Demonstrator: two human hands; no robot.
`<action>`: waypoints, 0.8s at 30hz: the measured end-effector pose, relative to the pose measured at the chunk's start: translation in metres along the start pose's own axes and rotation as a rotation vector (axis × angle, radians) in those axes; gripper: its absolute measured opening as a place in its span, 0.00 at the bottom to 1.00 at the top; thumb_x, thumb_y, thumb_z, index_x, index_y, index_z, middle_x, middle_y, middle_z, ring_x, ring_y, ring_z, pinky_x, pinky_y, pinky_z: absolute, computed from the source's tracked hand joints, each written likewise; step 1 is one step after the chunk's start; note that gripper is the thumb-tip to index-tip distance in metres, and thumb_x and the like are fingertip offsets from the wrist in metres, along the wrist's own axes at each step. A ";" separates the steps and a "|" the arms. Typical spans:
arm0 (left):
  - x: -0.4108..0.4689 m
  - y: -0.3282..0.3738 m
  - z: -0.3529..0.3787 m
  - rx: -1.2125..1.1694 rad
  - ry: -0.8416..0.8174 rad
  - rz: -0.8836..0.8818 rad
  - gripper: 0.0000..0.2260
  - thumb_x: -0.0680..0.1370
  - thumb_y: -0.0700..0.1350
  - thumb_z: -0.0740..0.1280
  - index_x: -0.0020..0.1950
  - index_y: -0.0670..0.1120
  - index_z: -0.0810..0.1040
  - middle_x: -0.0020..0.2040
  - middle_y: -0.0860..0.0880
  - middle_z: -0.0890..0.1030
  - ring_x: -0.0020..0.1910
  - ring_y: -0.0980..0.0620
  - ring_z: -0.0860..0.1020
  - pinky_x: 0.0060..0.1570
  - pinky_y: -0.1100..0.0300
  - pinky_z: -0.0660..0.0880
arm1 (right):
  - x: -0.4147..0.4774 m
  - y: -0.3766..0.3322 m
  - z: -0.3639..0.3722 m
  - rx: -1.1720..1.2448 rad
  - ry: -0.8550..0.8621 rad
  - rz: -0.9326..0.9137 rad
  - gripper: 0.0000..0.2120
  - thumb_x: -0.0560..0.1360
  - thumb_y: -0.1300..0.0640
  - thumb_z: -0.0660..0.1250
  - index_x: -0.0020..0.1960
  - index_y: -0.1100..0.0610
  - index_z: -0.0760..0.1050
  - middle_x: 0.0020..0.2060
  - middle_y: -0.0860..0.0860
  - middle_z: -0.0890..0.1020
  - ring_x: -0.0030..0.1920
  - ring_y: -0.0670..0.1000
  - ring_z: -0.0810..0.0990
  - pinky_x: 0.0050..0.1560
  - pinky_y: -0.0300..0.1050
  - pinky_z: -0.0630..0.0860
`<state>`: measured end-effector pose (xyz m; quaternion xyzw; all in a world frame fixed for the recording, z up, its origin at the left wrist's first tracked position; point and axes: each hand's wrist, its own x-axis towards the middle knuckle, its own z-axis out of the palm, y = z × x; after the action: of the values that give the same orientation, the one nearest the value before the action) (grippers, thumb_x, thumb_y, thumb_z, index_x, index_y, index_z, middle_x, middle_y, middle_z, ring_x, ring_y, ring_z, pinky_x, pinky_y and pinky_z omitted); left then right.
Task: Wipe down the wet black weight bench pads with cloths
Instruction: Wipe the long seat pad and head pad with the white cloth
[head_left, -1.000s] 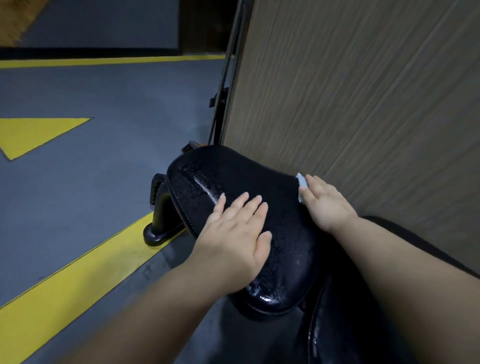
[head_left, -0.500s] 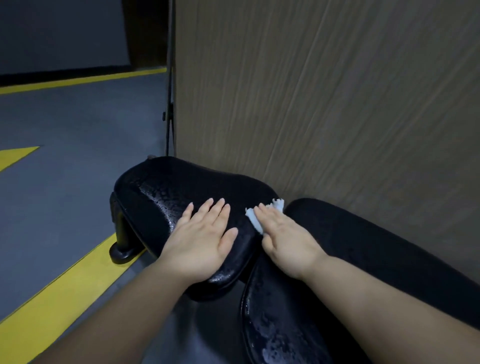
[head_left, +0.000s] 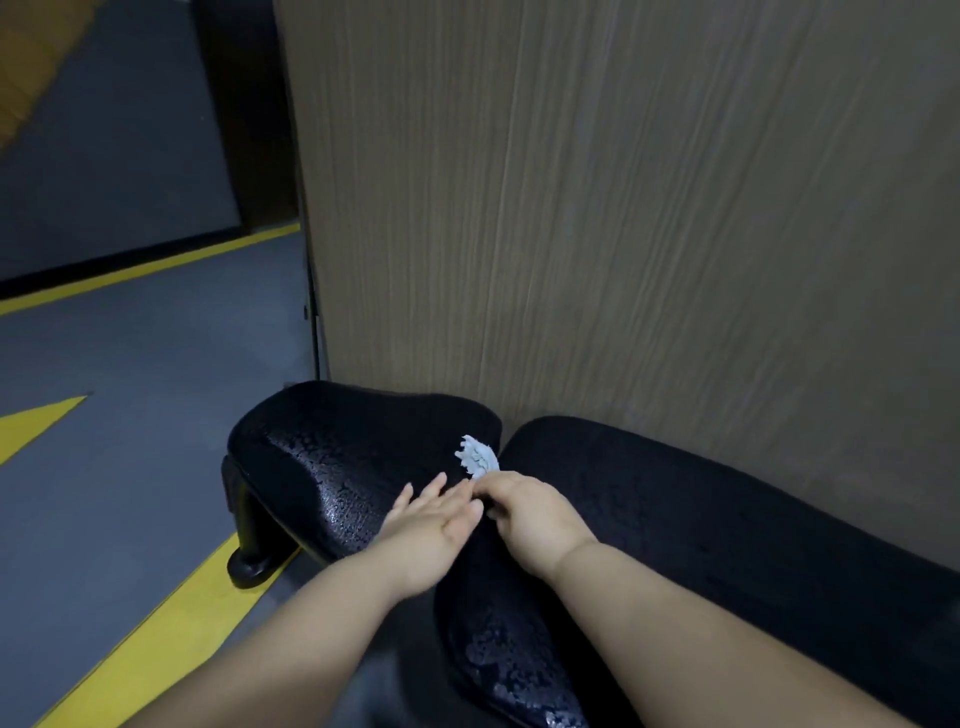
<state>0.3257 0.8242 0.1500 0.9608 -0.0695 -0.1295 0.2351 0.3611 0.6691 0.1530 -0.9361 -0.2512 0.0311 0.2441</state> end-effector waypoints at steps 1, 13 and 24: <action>0.000 0.004 -0.001 -0.036 -0.009 0.006 0.23 0.85 0.55 0.43 0.80 0.53 0.49 0.80 0.57 0.52 0.77 0.61 0.42 0.75 0.56 0.36 | -0.002 -0.001 0.000 0.015 0.030 0.036 0.17 0.76 0.61 0.60 0.58 0.44 0.76 0.53 0.43 0.79 0.53 0.45 0.76 0.56 0.41 0.73; -0.003 0.048 0.008 -0.031 -0.205 0.061 0.32 0.76 0.70 0.42 0.78 0.63 0.42 0.80 0.56 0.45 0.78 0.56 0.39 0.77 0.51 0.39 | -0.065 0.029 -0.030 0.943 0.500 0.697 0.17 0.68 0.67 0.63 0.52 0.52 0.76 0.44 0.51 0.82 0.43 0.51 0.82 0.45 0.45 0.81; -0.025 0.113 0.058 0.387 -0.133 0.123 0.26 0.84 0.58 0.42 0.79 0.53 0.38 0.78 0.57 0.35 0.77 0.54 0.33 0.74 0.48 0.32 | -0.164 0.059 -0.071 -0.157 0.325 0.419 0.21 0.77 0.54 0.61 0.69 0.48 0.67 0.69 0.44 0.67 0.73 0.49 0.60 0.70 0.43 0.58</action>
<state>0.2772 0.7041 0.1588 0.9714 -0.1667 -0.1621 0.0485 0.2582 0.5134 0.1771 -0.9764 -0.0114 -0.0894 0.1963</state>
